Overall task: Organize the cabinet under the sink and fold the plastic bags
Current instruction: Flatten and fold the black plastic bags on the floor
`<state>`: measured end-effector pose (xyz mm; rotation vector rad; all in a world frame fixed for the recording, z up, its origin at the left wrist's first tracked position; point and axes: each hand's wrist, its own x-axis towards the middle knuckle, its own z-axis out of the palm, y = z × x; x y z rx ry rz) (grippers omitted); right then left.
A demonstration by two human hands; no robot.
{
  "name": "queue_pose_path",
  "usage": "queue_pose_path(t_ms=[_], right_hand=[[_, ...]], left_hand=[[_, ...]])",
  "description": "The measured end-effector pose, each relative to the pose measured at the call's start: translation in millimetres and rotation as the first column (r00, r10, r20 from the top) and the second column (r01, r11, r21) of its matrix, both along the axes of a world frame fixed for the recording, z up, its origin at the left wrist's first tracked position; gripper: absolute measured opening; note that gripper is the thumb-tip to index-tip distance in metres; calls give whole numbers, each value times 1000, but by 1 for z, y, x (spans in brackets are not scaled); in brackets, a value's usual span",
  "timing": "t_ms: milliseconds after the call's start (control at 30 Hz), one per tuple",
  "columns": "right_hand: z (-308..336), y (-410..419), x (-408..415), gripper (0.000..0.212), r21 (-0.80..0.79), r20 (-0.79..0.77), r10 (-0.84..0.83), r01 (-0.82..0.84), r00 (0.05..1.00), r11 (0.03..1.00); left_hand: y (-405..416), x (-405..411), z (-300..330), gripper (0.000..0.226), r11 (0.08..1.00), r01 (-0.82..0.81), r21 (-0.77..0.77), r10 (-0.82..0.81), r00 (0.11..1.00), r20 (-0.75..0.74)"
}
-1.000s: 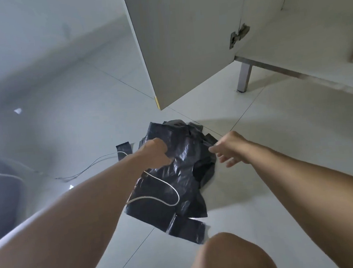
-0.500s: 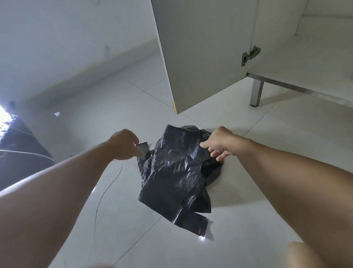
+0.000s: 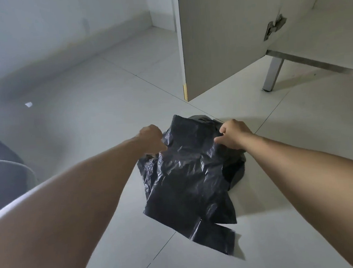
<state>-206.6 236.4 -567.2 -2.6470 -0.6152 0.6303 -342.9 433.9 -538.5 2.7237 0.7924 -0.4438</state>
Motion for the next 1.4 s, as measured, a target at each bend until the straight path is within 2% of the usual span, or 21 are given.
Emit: queue_pose_path(t_ms=[33,100,133,267,367,433,533,600,800,967,1033,1133,1200,1333,1400], right_hand=[[-6,5,4,21,-18,24,22,-21,999,1000],[-21,15,11,49,-57,53,43,-40,998,998],[-28,19,14,54,-67,68,44,-40,997,997],[-44,24,23,49,-60,95,46,-41,994,997],[-44,17,28,38,4,122,38,-39,992,999],[-41,9,31,30,33,136,47,-52,990,998],[-31,-8,33,26,74,177,30,-44,984,996],[-23,-21,31,22,107,217,17,-41,976,993],[-4,-82,13,7,208,278,-99,41,955,977],[21,-138,-2,5,235,291,-114,44,950,971],[34,-155,-7,2,255,308,-116,36,944,966],[52,-177,-12,10,276,348,-122,23,929,961],[65,-192,-14,13,286,378,-137,25,916,958],[85,-222,-17,17,357,405,-215,62,889,932],[92,-236,-19,17,402,410,-279,102,868,910]], left_hand=[[9,8,-12,24,1000,-17,-8,17,999,28],[24,23,-29,39,997,-75,-36,78,994,83],[30,32,-38,43,991,-113,-66,120,985,121],[36,60,-62,46,944,-229,-238,286,927,243],[30,72,-72,53,930,-221,-293,311,898,310],[24,76,-72,47,926,-209,-315,314,888,336],[16,79,-67,18,903,-199,-380,345,864,366],[8,78,-60,11,895,-183,-407,351,851,390],[-37,69,-18,16,894,-38,-446,231,893,387],[-89,65,16,12,883,161,-441,40,910,413],[-109,63,28,10,844,238,-482,-17,908,418],[-134,67,38,17,749,306,-588,-38,906,423],[-149,73,44,12,726,334,-601,-44,895,443],[-184,78,60,30,639,424,-642,-6,837,547],[-200,79,70,29,609,466,-642,-32,823,567]])
